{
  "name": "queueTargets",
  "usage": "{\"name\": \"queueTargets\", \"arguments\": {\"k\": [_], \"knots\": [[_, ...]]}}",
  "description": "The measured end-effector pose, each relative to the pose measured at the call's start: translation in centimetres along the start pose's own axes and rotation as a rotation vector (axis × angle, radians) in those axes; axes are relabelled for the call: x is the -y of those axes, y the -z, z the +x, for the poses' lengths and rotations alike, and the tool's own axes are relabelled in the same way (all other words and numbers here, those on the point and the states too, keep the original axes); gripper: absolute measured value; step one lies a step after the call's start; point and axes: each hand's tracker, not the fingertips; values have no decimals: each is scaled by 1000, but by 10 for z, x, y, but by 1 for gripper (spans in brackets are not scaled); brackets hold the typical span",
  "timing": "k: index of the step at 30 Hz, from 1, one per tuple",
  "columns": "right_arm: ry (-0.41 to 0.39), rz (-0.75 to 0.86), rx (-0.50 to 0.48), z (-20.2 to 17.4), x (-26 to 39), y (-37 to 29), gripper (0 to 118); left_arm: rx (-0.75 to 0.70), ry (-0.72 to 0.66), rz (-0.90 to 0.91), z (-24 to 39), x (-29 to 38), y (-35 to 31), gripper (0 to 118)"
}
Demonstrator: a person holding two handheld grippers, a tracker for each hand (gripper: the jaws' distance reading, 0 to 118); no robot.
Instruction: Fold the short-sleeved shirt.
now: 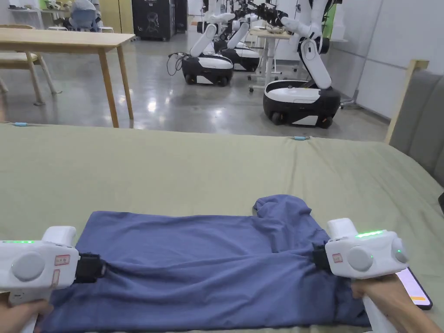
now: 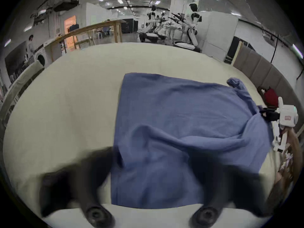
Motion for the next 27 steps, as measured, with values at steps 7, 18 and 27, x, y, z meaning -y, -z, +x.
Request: {"name": "queueTargets", "arguments": {"k": [7, 18, 27], "knots": [[80, 294, -103, 23, 51, -192, 106, 57, -38, 225, -4, 48, -150, 89], [223, 363, -169, 0, 161, -320, 0, -31, -65, 242, -5, 143, -206, 0], [222, 350, -182, 12, 170, -308, 0, -73, -28, 146, -22, 77, -83, 93]]}}
